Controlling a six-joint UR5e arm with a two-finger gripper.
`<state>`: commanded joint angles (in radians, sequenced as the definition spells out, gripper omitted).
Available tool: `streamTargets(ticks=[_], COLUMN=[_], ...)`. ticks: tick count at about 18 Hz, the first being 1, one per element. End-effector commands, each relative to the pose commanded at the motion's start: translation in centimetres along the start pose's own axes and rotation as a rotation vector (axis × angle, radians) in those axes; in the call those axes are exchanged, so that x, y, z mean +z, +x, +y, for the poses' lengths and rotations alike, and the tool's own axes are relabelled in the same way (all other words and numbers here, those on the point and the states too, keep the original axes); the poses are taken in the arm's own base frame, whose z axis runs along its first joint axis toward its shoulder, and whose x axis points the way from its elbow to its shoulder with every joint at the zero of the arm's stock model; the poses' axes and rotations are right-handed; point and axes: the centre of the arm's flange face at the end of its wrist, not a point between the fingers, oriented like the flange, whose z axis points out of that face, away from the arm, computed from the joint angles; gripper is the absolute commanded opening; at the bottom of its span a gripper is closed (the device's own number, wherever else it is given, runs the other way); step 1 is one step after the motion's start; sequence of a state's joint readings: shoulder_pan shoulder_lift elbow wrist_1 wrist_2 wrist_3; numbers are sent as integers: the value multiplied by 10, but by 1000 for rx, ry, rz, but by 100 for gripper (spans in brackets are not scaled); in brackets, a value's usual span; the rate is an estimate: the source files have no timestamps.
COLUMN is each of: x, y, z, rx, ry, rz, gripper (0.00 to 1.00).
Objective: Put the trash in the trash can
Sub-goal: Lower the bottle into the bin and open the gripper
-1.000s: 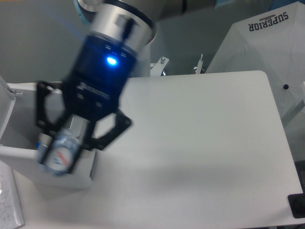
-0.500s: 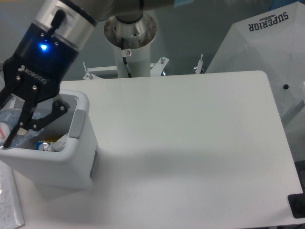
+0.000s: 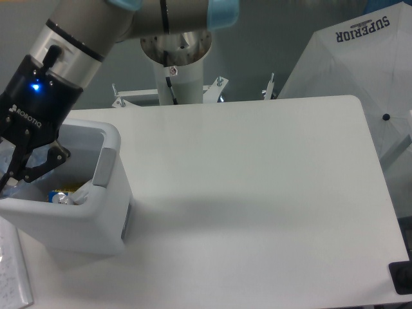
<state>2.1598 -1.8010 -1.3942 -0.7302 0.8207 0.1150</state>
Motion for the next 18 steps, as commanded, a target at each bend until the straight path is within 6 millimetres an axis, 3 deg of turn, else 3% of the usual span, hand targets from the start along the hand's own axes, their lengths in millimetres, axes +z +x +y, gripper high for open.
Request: streamTargets(ticks=[2,3,4,6,8,10,14,18], x=[-2,-1,-2,-5,-7,-9,-21,-76], y=[4,5,7,11,12,12,-2,-70], z=[8,13,15,16,15,14,7,-1], rx=[18,26,30,35,44,46,39,6], ry=[-8,-14,-16,-14,-12,-9,12,71], rz=[2,6,7,7,6,5,-20,-133], gripper=[22,37,43,76,84,100,100,100])
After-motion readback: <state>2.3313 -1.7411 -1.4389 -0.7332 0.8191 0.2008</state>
